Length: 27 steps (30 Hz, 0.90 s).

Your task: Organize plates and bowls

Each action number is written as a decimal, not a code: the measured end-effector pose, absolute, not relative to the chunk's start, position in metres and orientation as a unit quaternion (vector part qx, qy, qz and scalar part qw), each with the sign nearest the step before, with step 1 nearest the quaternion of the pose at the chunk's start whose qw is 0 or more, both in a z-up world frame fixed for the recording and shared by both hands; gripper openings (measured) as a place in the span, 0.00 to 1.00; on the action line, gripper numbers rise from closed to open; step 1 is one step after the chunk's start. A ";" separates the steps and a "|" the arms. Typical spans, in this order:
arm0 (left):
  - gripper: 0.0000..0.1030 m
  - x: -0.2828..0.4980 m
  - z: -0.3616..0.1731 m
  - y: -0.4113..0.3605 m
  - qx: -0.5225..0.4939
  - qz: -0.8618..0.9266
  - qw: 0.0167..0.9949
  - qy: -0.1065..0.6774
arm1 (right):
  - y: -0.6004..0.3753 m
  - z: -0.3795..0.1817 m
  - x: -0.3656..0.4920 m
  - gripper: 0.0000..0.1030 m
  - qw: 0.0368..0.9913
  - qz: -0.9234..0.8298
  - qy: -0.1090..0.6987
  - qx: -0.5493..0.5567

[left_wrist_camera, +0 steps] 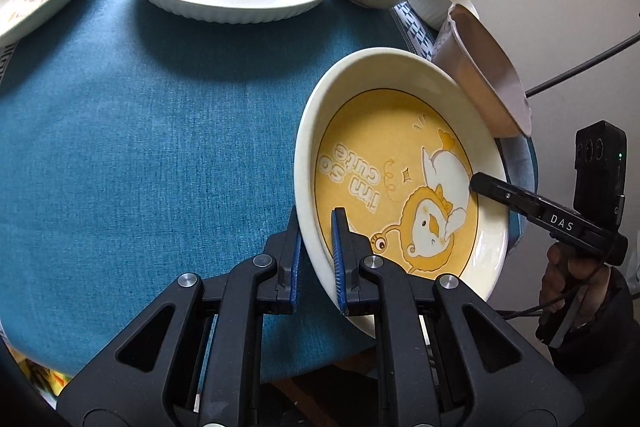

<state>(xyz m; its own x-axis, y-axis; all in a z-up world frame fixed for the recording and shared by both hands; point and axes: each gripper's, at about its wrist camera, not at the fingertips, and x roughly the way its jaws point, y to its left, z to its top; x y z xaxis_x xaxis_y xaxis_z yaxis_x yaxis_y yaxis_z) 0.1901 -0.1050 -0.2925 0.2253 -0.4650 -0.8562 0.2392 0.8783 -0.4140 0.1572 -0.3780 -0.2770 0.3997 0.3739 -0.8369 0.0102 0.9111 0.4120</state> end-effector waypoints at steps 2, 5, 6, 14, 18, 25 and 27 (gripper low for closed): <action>0.09 0.190 -0.292 -0.104 -0.093 -0.228 0.775 0.583 | -0.378 -0.279 0.157 0.09 0.817 0.111 0.536 0.180; 0.09 0.191 -0.292 -0.105 -0.092 -0.229 0.772 0.586 | -0.384 -0.278 0.155 0.09 0.817 0.111 0.535 0.183; 0.09 0.192 -0.292 -0.106 -0.093 -0.229 0.771 0.586 | -0.383 -0.278 0.154 0.09 0.817 0.111 0.535 0.183; 0.10 0.194 -0.295 -0.113 -0.086 -0.230 0.770 0.588 | -0.383 -0.277 0.154 0.09 0.818 0.108 0.534 0.185; 0.10 0.194 -0.296 -0.114 -0.088 -0.228 0.771 0.589 | -0.383 -0.276 0.153 0.09 0.819 0.110 0.533 0.183; 0.24 0.188 -0.284 -0.106 -0.085 -0.207 0.782 0.582 | -0.392 -0.261 0.146 0.13 0.830 0.087 0.520 0.181; 0.38 0.185 -0.281 -0.103 -0.084 -0.199 0.781 0.586 | -0.393 -0.253 0.141 0.19 0.834 0.080 0.518 0.175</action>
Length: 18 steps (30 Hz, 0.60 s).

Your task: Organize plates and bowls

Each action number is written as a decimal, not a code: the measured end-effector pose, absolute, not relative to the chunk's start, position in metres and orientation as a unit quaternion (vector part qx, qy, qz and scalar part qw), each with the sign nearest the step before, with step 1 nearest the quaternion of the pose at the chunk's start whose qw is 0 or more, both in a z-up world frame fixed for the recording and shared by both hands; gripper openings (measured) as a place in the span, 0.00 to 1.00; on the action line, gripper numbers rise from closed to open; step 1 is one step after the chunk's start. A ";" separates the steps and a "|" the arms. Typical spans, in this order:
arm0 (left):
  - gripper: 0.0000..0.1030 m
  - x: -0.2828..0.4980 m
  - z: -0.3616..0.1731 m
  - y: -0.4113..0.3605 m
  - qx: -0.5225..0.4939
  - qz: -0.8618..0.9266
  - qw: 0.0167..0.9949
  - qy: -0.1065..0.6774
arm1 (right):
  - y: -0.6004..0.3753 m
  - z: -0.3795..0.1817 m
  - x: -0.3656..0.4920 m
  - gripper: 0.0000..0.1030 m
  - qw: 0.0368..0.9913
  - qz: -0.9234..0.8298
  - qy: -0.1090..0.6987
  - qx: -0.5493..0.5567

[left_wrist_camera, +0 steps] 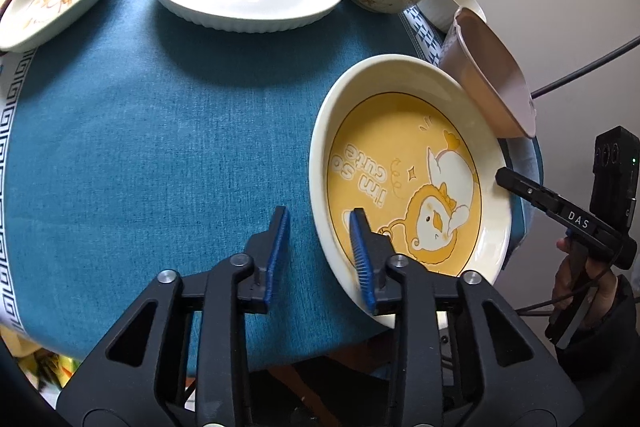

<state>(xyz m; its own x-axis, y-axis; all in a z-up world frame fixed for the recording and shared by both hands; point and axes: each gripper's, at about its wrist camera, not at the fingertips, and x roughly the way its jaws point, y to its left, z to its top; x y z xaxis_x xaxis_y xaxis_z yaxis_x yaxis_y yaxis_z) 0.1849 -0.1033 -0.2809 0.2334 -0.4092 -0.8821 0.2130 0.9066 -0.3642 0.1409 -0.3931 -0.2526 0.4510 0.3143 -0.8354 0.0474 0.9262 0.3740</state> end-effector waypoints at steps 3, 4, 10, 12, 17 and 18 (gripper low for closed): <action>0.62 0.175 -0.268 -0.097 -0.081 -0.180 0.792 0.578 | -0.393 -0.235 0.132 0.44 0.838 0.077 0.512 0.172; 0.66 0.170 -0.262 -0.095 -0.082 -0.175 0.797 0.572 | -0.393 -0.228 0.129 0.56 0.841 0.076 0.508 0.168; 0.75 0.147 -0.212 -0.085 -0.044 -0.134 0.834 0.534 | -0.380 -0.176 0.112 0.91 0.877 0.090 0.454 0.130; 0.78 0.138 -0.189 -0.086 -0.008 -0.119 0.855 0.504 | -0.372 -0.159 0.111 0.99 0.888 0.107 0.431 0.116; 0.93 0.133 -0.142 -0.079 0.035 -0.092 0.886 0.453 | -0.353 -0.127 0.117 0.99 0.906 0.145 0.381 0.113; 0.94 0.136 -0.135 -0.072 0.036 -0.094 0.889 0.446 | -0.350 -0.123 0.121 0.99 0.905 0.152 0.380 0.116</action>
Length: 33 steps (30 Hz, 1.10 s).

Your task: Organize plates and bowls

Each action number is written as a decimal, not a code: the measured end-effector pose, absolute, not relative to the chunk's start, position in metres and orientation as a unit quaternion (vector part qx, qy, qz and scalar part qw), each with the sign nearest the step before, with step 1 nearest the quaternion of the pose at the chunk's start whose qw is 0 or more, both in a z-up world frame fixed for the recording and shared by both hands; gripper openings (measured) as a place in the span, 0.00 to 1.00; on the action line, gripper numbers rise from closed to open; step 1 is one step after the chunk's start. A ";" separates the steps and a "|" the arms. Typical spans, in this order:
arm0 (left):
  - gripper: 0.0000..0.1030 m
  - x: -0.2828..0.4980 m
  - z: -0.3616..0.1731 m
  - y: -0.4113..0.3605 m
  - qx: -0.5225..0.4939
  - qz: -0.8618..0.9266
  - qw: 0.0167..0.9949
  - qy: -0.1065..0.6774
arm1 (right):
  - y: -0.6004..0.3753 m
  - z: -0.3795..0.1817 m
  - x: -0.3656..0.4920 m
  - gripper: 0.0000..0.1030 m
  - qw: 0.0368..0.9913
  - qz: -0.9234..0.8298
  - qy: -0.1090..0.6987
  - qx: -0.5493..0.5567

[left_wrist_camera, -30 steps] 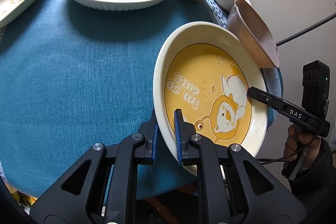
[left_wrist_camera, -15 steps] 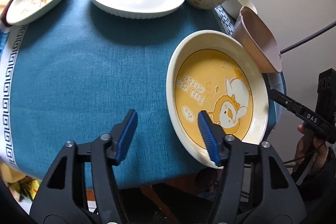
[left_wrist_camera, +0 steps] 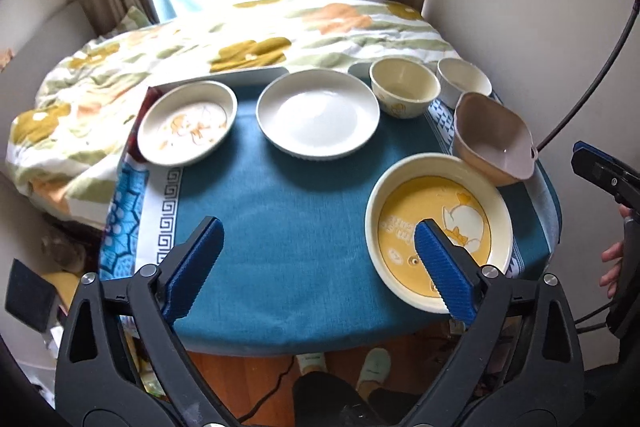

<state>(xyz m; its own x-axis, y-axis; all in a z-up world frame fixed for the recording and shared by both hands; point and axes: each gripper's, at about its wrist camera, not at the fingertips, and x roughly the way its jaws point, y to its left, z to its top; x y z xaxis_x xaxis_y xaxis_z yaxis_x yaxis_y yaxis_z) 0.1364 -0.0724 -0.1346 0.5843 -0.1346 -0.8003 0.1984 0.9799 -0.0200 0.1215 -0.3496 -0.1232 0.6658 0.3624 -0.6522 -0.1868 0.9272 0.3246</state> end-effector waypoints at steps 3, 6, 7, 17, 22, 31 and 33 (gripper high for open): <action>0.94 0.153 -0.122 -0.059 0.038 -0.093 0.895 0.434 | -0.333 -0.114 0.137 0.99 0.908 0.156 0.375 0.102; 0.94 0.180 -0.113 -0.044 0.045 -0.092 0.901 0.421 | -0.315 -0.107 0.154 0.99 0.909 0.148 0.380 0.086; 0.94 0.191 -0.111 -0.038 0.052 -0.091 0.902 0.420 | -0.309 -0.106 0.160 0.99 0.908 0.144 0.383 0.088; 0.94 0.330 -0.128 -0.003 0.026 -0.226 0.852 0.471 | -0.260 -0.127 0.242 0.99 0.898 0.062 0.416 0.131; 0.87 0.398 -0.168 -0.009 0.018 -0.302 0.802 0.515 | -0.243 -0.167 0.281 0.99 0.876 0.033 0.454 0.160; 0.45 0.464 -0.249 -0.028 0.066 -0.350 0.725 0.589 | -0.237 -0.237 0.313 0.60 0.828 -0.031 0.515 0.220; 0.44 0.468 -0.259 -0.029 0.072 -0.356 0.717 0.594 | -0.239 -0.244 0.314 0.55 0.822 -0.044 0.522 0.224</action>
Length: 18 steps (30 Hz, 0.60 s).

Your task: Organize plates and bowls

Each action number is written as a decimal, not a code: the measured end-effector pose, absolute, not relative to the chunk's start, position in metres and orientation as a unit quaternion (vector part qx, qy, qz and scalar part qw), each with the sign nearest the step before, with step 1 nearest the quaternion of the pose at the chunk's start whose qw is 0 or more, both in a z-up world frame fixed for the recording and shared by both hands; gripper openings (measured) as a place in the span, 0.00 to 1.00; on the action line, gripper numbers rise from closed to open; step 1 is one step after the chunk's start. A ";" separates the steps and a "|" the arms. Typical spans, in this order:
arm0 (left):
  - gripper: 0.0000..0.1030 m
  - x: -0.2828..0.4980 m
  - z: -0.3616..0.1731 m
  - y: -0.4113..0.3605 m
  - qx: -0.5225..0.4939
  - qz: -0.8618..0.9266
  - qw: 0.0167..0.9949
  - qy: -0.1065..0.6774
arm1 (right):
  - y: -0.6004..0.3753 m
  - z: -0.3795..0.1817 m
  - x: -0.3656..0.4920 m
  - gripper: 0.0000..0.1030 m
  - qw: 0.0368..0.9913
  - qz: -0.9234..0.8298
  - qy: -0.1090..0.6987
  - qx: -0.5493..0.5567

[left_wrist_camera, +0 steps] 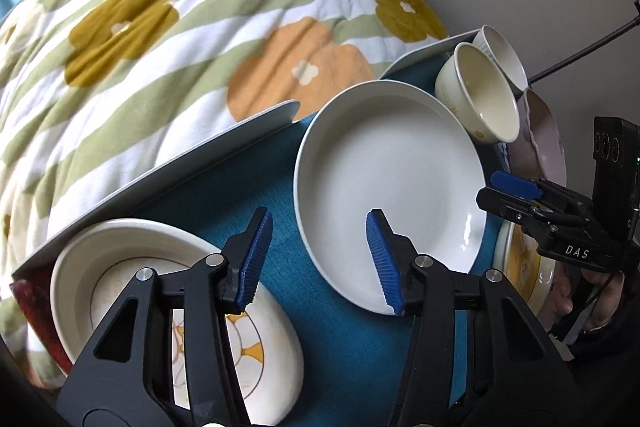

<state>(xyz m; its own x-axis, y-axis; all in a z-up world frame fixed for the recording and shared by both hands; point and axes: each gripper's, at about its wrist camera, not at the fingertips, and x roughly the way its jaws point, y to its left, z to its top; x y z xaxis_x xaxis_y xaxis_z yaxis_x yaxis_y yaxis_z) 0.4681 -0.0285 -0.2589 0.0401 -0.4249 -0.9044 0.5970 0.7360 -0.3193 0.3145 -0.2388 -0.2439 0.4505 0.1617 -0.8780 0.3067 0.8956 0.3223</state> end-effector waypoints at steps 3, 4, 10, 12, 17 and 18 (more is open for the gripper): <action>0.33 0.474 -0.271 -0.031 0.076 -0.362 0.708 0.602 | -0.242 -0.252 0.315 0.44 0.814 -0.059 0.529 0.233; 0.28 0.476 -0.274 -0.032 0.077 -0.363 0.705 0.604 | -0.243 -0.254 0.315 0.39 0.812 -0.063 0.530 0.235; 0.17 0.477 -0.285 -0.040 0.084 -0.373 0.692 0.613 | -0.244 -0.260 0.312 0.25 0.807 -0.075 0.531 0.248; 0.17 0.479 -0.287 -0.040 0.082 -0.372 0.692 0.614 | -0.244 -0.262 0.312 0.23 0.805 -0.077 0.532 0.250; 0.11 0.481 -0.293 -0.039 0.074 -0.369 0.689 0.619 | -0.246 -0.265 0.310 0.15 0.804 -0.072 0.528 0.264; 0.11 0.481 -0.293 -0.039 0.070 -0.367 0.689 0.620 | -0.246 -0.265 0.309 0.14 0.804 -0.071 0.528 0.265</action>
<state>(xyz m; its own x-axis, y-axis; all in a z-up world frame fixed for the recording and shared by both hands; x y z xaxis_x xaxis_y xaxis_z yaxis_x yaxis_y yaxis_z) 0.4814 -0.0388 -0.2932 -0.0396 -0.4192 -0.9070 0.5937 0.7203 -0.3588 0.3092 -0.2462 -0.2650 0.4334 0.1651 -0.8859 0.3931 0.8500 0.3507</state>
